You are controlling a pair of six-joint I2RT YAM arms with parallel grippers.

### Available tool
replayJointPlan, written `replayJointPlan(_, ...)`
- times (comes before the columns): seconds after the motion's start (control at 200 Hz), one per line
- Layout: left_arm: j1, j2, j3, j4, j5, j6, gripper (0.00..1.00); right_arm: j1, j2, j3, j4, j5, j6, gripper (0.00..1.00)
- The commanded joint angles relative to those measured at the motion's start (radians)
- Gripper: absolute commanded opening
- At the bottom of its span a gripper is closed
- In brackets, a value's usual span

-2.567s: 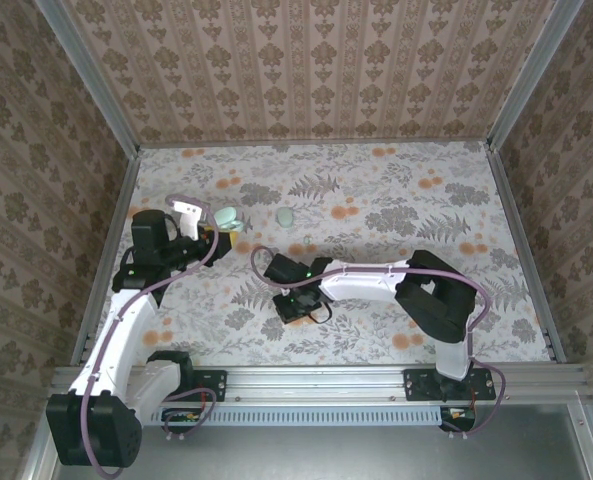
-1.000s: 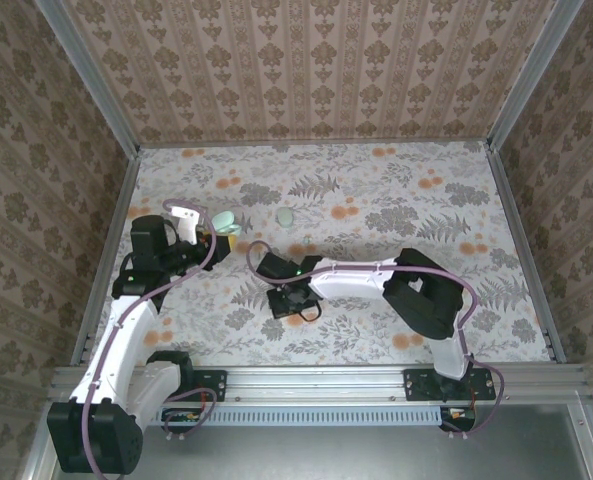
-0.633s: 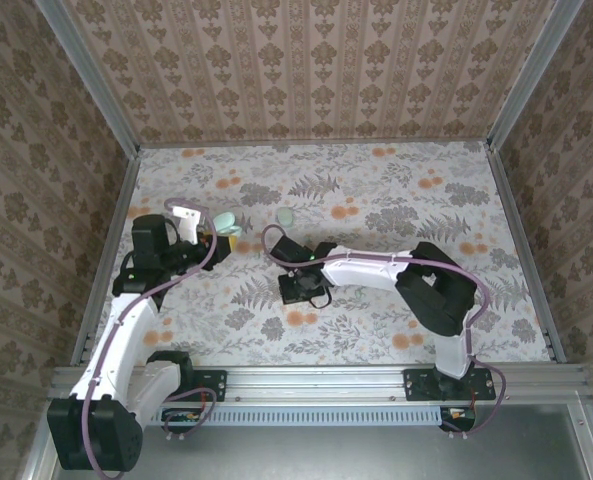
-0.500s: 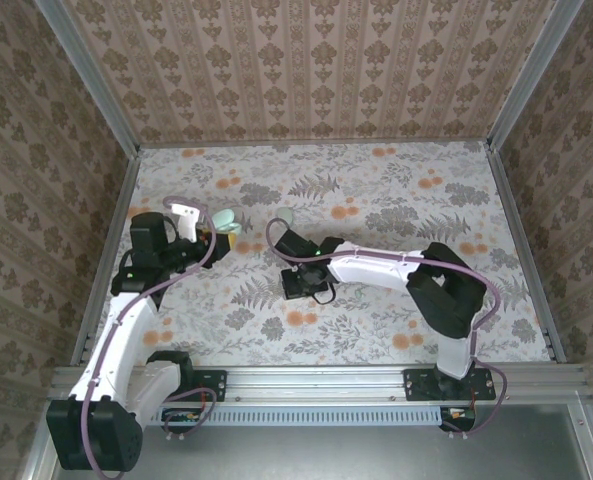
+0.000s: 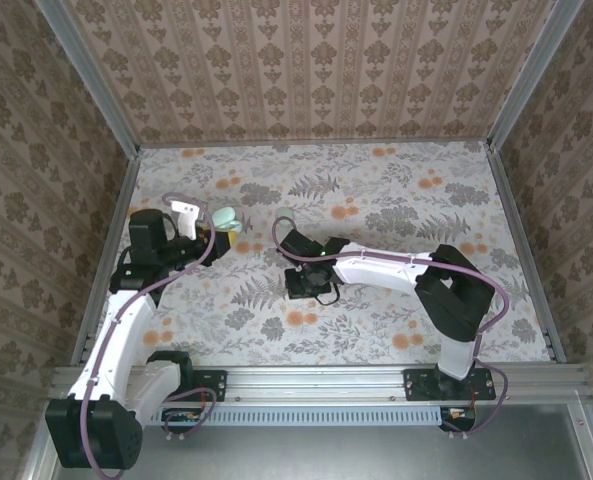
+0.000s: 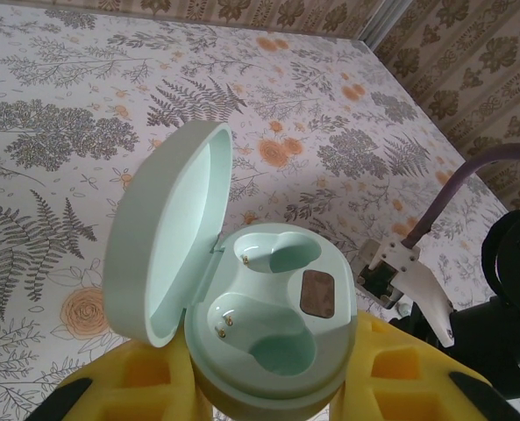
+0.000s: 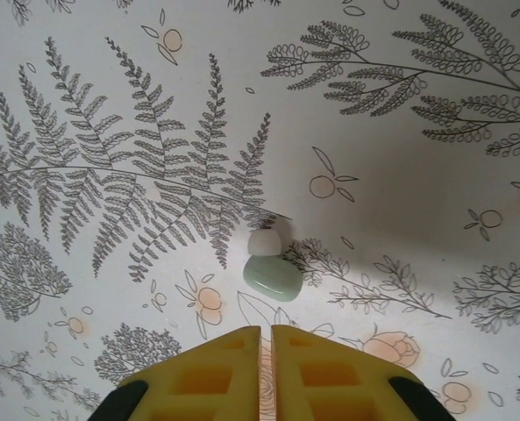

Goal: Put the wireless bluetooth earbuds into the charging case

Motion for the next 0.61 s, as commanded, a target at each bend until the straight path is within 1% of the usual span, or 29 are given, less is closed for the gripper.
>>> replayJointPlan(0.0, 0.006, -0.002, 0.019, 0.002, 0.027, 0.01, 0.0, 0.017, 0.003, -0.03, 0.062, -0.054, 0.069, 0.11)
replayJointPlan(0.115, 0.007, -0.007, 0.022, 0.006, 0.021, 0.002, 0.0, 0.025, 0.02, -0.093, 0.181, -0.106, 0.164, 0.12)
replayJointPlan(0.185, 0.006, -0.007, 0.026, 0.029, 0.029, -0.022, 0.0, 0.033, 0.018, -0.136, 0.249, -0.108, 0.228, 0.13)
replayJointPlan(0.25, 0.006, -0.001, 0.041, 0.027, 0.037, -0.014, 0.0, 0.042, 0.014, -0.165, 0.298, -0.09, 0.262, 0.15)
replayJointPlan(0.365, 0.006, 0.02, 0.085, -0.039, 0.03, 0.021, 0.0, 0.041, 0.031, -0.161, 0.298, -0.084, 0.266, 0.17)
replayJointPlan(0.515, 0.007, -0.005, 0.042, 0.014, 0.017, -0.016, 0.0, 0.016, 0.058, -0.165, 0.289, -0.061, 0.259, 0.18)
replayJointPlan(0.6, 0.006, -0.014, 0.04, 0.006, 0.005, -0.004, 0.0, -0.001, 0.058, -0.166, 0.271, -0.048, 0.25, 0.23)
